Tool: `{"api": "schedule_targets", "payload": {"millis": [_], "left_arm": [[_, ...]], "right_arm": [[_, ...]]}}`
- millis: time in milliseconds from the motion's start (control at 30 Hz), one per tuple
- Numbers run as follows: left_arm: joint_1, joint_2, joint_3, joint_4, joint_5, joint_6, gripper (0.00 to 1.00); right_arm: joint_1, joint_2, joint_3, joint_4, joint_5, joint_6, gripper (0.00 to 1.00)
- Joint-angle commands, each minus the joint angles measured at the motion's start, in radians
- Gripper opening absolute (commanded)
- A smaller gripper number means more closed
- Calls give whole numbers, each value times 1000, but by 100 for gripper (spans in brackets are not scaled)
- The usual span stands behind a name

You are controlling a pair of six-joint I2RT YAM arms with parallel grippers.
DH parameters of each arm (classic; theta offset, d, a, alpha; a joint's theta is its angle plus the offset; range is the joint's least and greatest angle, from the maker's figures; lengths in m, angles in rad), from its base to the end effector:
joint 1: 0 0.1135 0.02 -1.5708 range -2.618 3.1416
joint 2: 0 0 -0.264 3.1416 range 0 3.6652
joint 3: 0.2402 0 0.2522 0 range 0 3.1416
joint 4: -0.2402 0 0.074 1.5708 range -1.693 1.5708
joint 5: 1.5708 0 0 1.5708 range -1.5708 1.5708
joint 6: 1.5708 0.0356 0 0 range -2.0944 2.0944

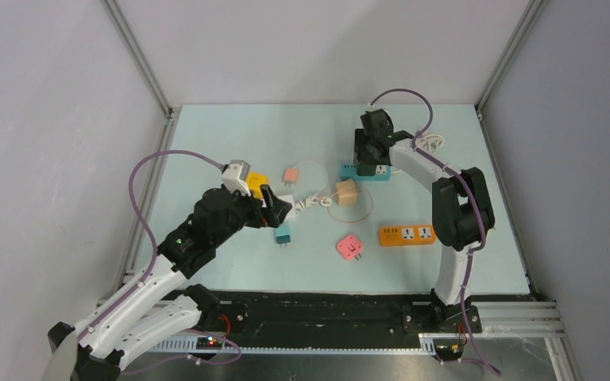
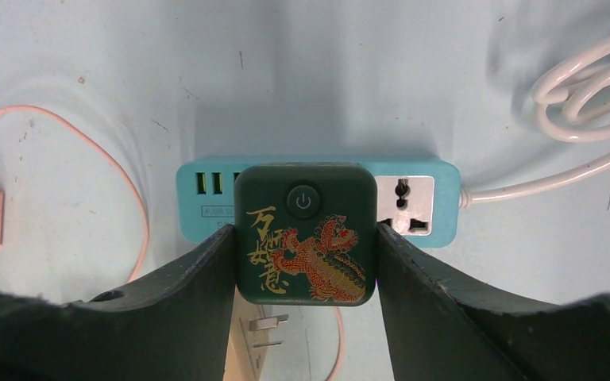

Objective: Insert the plug

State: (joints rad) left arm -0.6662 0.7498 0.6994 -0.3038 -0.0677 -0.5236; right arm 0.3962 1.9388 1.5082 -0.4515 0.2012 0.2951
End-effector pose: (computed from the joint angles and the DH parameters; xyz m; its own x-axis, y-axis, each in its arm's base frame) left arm 0.1408 -0.1076 0.3030 -0.5195 -0.2262 -0.8240 0.3545 0.8204 -0.4486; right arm 0.4011 0.1601 0.2280 -0.7574 -0.0079 -0.6529 -0.0425 0.9984 0.0372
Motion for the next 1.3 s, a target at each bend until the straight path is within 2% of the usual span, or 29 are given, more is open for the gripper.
{"api": "schedule_targets", "payload": {"millis": [0,33,100,400,533,733,967,1267], "left_arm": [[6,-11,9,10,8,-6,100],[6,-12,6,10,8,-7,100],[5,-12,3,11,7,-7,100],[6,-31,-13,11,3,-9,100],[5,-33,-13,9,0,-9,100],[5,-28,-16,9,-4,-9,100],[7,-21,-16,8,-7,-7,100],[8,-17,-14,9,-6,-7,100]], "right_arm": [[10,17,-47,-28,9,14,46],[16,8,-77,-6,29,14,37],[27,-5,-127,44,47,14,27],[47,-23,-292,185,63,58,2],[69,-43,-358,231,55,69,0],[85,-37,-385,202,-2,90,0],[69,56,-303,48,-85,79,0],[77,92,-285,15,-64,128,0]]}}
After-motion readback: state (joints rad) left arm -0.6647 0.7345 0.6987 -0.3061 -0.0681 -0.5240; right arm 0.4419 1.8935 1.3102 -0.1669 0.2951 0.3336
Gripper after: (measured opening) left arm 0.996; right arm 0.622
